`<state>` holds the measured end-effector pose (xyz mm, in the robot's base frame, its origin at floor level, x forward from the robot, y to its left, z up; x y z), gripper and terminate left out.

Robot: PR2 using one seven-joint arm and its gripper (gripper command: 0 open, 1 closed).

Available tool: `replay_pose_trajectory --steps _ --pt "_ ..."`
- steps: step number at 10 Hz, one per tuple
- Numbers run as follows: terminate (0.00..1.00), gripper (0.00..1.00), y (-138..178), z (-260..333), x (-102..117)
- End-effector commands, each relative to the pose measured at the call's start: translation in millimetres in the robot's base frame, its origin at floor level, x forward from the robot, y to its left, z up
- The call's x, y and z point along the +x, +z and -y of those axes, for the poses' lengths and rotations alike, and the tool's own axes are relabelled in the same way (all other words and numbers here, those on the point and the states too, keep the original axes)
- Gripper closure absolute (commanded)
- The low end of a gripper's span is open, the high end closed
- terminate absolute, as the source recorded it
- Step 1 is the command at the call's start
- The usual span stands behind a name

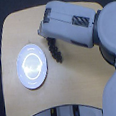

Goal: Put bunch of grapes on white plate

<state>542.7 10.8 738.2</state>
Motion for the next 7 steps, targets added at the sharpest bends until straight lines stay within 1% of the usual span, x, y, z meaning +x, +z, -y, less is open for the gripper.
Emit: replay_pose_trajectory --steps 1,4,6,7 --pt "0.00 0.00 -17.0 2.4 -6.1" --pt "0.00 0.00 -25.1 0.8 -8.7" --pt "0.00 0.00 -20.6 2.2 -9.0" --pt "0.00 1.00 -18.3 3.7 -9.1"
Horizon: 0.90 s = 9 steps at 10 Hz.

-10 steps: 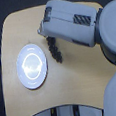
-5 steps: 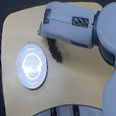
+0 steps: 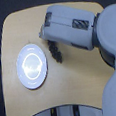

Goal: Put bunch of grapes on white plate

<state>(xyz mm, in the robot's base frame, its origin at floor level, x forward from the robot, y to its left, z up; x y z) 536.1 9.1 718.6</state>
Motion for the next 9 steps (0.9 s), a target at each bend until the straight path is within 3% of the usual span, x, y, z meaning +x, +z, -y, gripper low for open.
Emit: replay_pose_trajectory --steps 1,9 --pt "0.00 1.00 2.9 3.0 -2.9" --pt "0.00 1.00 7.7 11.8 9.3"
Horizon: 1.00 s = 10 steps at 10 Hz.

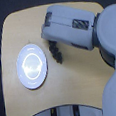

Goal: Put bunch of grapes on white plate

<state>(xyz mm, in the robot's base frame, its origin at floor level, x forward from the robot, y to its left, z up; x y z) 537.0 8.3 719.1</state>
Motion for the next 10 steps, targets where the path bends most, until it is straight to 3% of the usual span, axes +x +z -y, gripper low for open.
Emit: replay_pose_trajectory --steps 1,8,10 --pt "0.00 1.00 8.7 11.0 9.2" --pt "0.00 1.00 16.8 14.1 3.9" --pt "0.00 1.00 34.6 12.8 1.8"
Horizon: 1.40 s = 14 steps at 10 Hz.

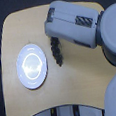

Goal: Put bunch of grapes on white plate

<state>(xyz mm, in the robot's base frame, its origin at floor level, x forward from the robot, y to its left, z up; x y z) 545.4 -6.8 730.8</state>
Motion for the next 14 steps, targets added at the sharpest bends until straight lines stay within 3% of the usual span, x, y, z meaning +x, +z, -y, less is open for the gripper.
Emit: replay_pose_trajectory --steps 1,6,14 --pt "0.00 1.00 39.9 -0.8 -5.5" --pt "0.00 1.00 124.8 3.1 -20.0" --pt "0.00 1.00 187.6 -7.4 -56.1"
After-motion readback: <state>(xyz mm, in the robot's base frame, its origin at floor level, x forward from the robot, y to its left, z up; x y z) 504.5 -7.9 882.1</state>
